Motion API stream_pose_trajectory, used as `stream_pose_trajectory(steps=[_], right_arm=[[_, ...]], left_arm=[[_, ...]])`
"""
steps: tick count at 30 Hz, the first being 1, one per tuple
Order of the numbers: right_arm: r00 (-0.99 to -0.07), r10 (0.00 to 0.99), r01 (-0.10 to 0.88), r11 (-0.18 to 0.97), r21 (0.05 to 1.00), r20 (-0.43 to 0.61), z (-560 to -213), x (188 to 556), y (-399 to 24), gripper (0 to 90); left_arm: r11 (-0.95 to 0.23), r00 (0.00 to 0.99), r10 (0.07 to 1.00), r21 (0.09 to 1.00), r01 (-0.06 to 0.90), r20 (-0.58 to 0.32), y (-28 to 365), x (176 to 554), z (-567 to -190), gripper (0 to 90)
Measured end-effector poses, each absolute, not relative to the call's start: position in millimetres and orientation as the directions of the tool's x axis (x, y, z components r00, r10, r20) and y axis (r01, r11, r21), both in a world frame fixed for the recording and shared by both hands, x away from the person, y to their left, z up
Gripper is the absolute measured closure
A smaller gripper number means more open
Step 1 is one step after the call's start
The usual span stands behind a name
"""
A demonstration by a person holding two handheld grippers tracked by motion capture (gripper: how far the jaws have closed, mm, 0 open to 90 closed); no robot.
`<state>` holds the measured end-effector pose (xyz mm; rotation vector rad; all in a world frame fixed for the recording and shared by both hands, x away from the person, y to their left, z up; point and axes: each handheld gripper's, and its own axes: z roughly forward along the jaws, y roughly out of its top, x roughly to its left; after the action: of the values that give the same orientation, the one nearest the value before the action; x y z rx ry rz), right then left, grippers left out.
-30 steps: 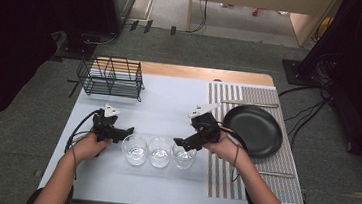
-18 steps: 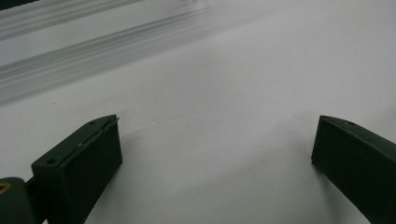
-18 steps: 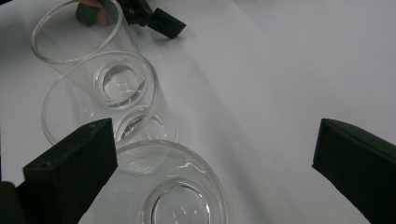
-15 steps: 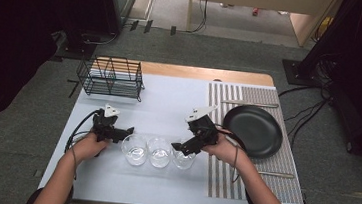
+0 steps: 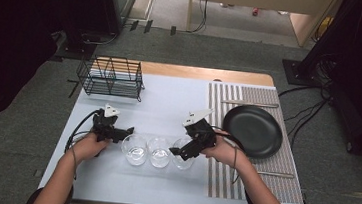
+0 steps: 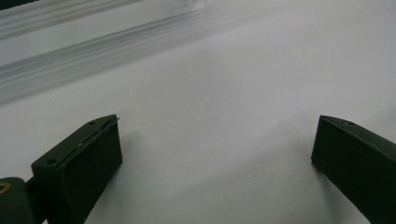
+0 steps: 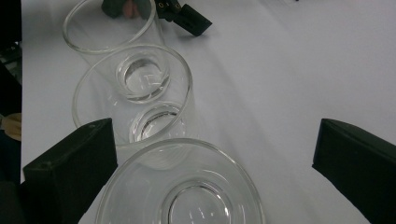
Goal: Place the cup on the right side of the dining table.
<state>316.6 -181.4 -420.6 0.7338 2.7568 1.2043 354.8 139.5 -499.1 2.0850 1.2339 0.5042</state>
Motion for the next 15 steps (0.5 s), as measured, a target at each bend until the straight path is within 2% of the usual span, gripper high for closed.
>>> stream_pose_trajectory(steps=[15], right_arm=[[-0.913, 0.386, 0.362, 0.615, 0.701, 0.132, -424.9, 312.4, -177.6, 0.0]], left_arm=[[-0.342, 0.482, 0.876, 0.702, 0.624, -0.002, 139.5, 354.8, -499.0, 1.5]])
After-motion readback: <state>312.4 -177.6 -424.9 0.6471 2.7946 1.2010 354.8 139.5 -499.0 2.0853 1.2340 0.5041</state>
